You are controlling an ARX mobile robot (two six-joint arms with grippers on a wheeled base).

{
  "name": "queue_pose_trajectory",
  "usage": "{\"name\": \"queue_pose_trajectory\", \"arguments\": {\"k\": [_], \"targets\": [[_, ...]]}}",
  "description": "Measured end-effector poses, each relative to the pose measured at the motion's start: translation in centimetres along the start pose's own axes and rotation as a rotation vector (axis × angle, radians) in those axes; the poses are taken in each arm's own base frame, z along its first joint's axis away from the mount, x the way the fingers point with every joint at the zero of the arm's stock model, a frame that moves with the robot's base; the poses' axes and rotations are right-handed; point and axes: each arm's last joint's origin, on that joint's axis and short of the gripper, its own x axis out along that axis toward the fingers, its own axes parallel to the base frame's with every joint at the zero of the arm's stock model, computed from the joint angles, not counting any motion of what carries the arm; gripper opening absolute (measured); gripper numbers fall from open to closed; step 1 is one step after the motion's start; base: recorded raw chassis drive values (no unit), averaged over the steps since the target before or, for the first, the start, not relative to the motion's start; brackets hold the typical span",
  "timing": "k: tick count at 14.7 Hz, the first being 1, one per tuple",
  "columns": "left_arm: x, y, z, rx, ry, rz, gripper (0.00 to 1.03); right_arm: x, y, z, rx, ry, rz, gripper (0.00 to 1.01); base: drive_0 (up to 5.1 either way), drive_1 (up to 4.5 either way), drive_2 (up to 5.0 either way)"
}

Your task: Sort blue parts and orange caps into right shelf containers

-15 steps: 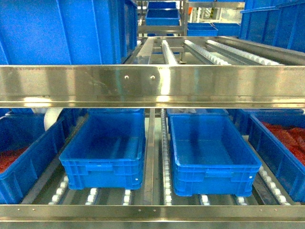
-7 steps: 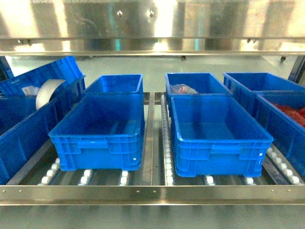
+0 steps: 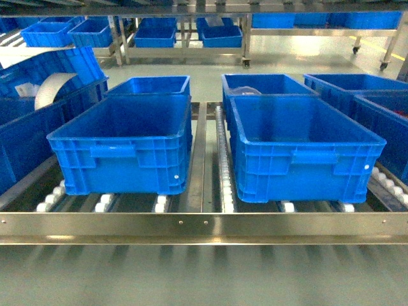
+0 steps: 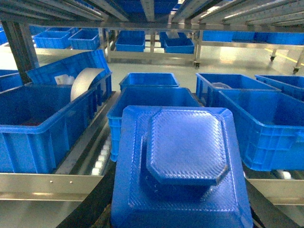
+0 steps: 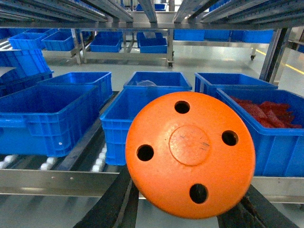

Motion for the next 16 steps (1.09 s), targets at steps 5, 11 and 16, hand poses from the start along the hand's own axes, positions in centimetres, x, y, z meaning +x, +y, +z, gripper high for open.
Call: {"name": "queue_pose_trajectory", "arguments": {"k": [5,11,16], "targets": [[0.0,0.0,0.0,0.0,0.0,0.001,0.43,0.0,0.0,0.0,0.0,0.0,0.0,0.4,-5.1,2.35,2.3],[0.0,0.0,-0.01,0.0,0.001,0.0,0.43,0.0,0.0,0.0,0.0,0.0,0.0,0.4,-5.1,2.35,2.3],[0.0,0.0,0.0,0.0,0.0,0.0,0.43,0.0,0.0,0.0,0.0,0.0,0.0,0.4,-5.1,2.35,2.3]]}}
